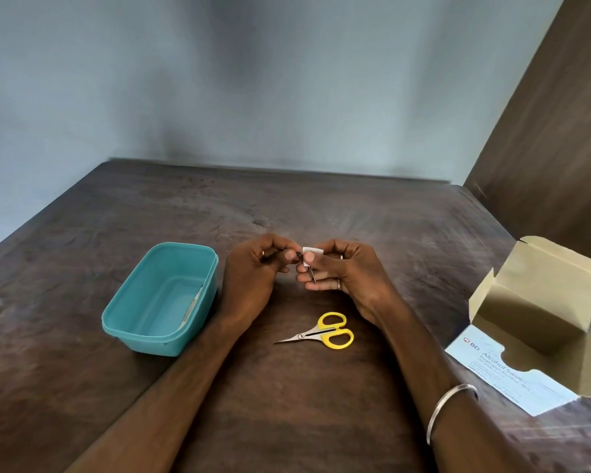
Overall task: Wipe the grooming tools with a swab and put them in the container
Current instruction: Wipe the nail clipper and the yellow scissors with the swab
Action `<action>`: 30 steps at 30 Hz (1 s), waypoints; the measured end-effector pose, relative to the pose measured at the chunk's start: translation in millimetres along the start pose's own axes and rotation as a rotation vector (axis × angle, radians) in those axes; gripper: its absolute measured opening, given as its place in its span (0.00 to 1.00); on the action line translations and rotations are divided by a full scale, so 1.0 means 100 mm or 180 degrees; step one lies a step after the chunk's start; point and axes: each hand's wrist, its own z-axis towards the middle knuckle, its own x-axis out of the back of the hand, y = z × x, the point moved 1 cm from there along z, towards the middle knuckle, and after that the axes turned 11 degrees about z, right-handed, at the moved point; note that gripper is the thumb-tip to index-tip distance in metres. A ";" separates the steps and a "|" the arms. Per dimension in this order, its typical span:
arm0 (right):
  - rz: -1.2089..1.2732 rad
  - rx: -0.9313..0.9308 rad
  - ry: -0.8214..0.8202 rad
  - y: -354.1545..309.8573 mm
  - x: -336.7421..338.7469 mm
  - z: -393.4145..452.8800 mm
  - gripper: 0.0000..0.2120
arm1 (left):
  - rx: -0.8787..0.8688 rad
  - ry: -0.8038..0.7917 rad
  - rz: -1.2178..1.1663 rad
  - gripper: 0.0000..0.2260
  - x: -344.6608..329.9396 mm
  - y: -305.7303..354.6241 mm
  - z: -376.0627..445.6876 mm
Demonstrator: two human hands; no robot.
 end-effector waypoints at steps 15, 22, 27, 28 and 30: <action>0.0166 0.0094 -0.0174 0.01 -0.01 0.02 0.17 | 0.0102 -0.0087 -0.0385 0.09 -0.01 0.02 0.00; 0.0182 0.0113 -0.0203 0.00 -0.04 -0.01 0.13 | 0.0323 -0.0049 -0.0786 0.09 -0.02 0.02 0.00; 0.0270 0.0149 -0.0190 0.01 -0.06 -0.01 0.09 | 0.0464 -0.0131 -0.0908 0.08 -0.02 0.01 0.01; 0.0339 0.0145 -0.0192 0.01 -0.06 -0.01 0.08 | 0.0488 -0.0149 -0.0950 0.08 -0.02 0.02 0.00; 0.0444 0.0126 -0.0221 0.01 -0.06 0.00 0.09 | 0.0510 -0.0161 -0.1024 0.08 -0.02 0.03 0.00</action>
